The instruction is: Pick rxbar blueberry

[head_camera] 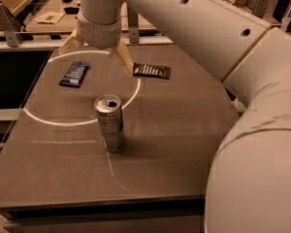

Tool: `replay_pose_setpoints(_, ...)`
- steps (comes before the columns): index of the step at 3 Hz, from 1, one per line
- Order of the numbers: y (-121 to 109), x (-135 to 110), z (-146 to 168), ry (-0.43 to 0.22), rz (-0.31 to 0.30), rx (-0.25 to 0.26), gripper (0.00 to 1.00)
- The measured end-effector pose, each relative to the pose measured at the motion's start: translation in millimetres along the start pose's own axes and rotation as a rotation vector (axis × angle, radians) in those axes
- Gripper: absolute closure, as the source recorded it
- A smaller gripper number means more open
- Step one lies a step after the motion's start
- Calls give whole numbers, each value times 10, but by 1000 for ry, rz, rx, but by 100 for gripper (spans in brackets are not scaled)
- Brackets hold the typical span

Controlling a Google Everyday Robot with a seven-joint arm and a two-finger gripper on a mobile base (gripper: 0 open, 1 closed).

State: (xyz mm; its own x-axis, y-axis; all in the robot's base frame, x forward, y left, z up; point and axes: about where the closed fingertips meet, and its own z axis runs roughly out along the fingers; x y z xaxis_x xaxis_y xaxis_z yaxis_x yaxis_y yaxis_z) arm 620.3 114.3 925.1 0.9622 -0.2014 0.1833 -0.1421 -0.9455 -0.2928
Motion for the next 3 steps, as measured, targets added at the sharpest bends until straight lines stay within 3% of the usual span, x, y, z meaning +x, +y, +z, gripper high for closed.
replay_pose_setpoints(1,-85,86,276,27,-44,-46,0)
replay_pose_setpoints(3,-283,446,392,-1,-91,-71,0)
